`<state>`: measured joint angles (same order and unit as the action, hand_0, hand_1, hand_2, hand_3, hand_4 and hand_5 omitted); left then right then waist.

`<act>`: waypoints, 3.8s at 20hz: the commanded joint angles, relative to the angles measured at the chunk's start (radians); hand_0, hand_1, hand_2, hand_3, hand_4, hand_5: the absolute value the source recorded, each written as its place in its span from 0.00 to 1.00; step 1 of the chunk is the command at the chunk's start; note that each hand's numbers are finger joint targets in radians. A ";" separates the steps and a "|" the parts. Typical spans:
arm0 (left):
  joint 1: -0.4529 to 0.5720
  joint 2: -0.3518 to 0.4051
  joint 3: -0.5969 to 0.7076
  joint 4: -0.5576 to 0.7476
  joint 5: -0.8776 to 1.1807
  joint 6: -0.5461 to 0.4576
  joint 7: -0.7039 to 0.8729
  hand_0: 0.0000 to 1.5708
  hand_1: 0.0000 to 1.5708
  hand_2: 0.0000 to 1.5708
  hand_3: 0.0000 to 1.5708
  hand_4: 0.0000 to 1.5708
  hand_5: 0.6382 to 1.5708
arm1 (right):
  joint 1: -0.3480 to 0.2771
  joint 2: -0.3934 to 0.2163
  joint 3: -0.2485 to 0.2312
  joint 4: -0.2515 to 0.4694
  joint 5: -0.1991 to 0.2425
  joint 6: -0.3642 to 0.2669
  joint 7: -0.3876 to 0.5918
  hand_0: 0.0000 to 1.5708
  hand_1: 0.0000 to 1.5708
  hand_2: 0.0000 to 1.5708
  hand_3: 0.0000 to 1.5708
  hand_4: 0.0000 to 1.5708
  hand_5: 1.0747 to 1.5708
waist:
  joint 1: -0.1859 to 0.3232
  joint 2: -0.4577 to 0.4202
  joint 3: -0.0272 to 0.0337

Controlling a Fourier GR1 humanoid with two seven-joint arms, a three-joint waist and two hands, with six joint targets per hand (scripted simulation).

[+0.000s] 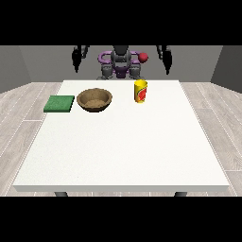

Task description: Pick the cup and pour the ball into the bowl, then pick the bowl and place it on the pad

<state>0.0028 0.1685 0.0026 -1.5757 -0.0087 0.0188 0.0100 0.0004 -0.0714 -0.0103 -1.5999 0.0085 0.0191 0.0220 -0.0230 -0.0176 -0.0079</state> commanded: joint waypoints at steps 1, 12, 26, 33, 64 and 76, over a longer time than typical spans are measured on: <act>-0.009 0.025 0.007 -0.059 0.005 -0.008 0.036 0.00 0.00 0.00 0.00 0.00 0.99 | -0.009 -0.023 -0.006 -0.058 -0.002 0.003 0.037 0.00 0.00 0.00 0.00 0.37 1.00 | 0.003 -0.150 0.0080; 0.194 -0.137 -0.119 -0.316 0.144 0.033 0.327 0.00 0.00 0.00 0.00 0.00 0.98 | 0.168 0.015 -0.029 -0.255 -0.175 0.002 0.345 0.00 0.00 0.00 0.00 0.33 1.00 | 0.037 -0.456 0.0081; 0.222 -0.168 -0.310 -0.190 0.015 0.170 -0.176 0.00 0.00 0.00 0.00 0.00 0.95 | 0.182 0.003 -0.097 -0.274 -0.240 0.117 0.053 0.00 0.00 0.00 0.00 0.25 1.00 | -0.003 -0.078 0.0075; 0.034 -0.168 -0.250 -0.034 -0.026 0.233 -0.322 0.00 0.00 0.00 0.00 0.00 0.92 | 0.157 0.012 -0.117 -0.070 -0.200 0.218 -0.270 0.00 0.00 0.00 0.00 0.21 1.00 | -0.038 0.092 0.0084; -0.362 -0.168 0.056 0.856 -0.062 0.470 -0.848 0.84 0.84 1.00 1.00 0.75 0.98 | -0.028 -0.259 -0.366 0.166 -0.409 0.476 -0.280 0.00 0.00 0.00 0.00 0.15 1.00 | -0.154 0.210 0.0074; -0.600 -0.112 -0.216 0.935 -0.498 0.724 -0.267 0.85 0.85 1.00 1.00 0.77 0.98 | -0.128 -0.276 -0.346 0.266 -0.400 0.387 -0.112 0.00 0.00 0.00 0.00 0.35 1.00 | -0.103 -0.010 0.0102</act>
<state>-0.5180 0.0586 -0.1235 -0.7017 -0.3594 0.6668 -0.4201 -0.0625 -0.3642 -0.3775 -1.3309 -0.4049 0.4811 -0.1584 -0.1499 0.0114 0.0021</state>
